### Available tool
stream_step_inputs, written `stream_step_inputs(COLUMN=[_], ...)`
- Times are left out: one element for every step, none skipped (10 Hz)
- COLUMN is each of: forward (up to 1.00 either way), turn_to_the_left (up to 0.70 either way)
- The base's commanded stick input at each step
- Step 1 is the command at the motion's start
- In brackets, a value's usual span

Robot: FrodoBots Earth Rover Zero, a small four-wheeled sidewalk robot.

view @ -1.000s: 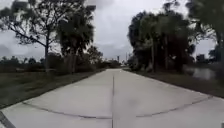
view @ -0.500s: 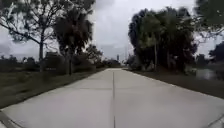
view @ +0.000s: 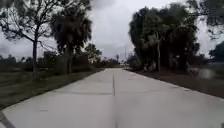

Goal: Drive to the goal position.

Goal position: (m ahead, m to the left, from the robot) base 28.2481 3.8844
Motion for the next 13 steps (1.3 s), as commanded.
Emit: stream_step_inputs(forward=[0.85, 0.85, 0.85, 0.85, 0.85, 0.85, 0.85, 0.85, 0.85, 0.85, 0.85, 0.85, 0.85], turn_to_the_left=[0.0, 0.0, 0.0, 0.0, 0.0, 0.0, 0.0, 0.0, 0.0, 0.0, 0.0, 0.0, 0.0])
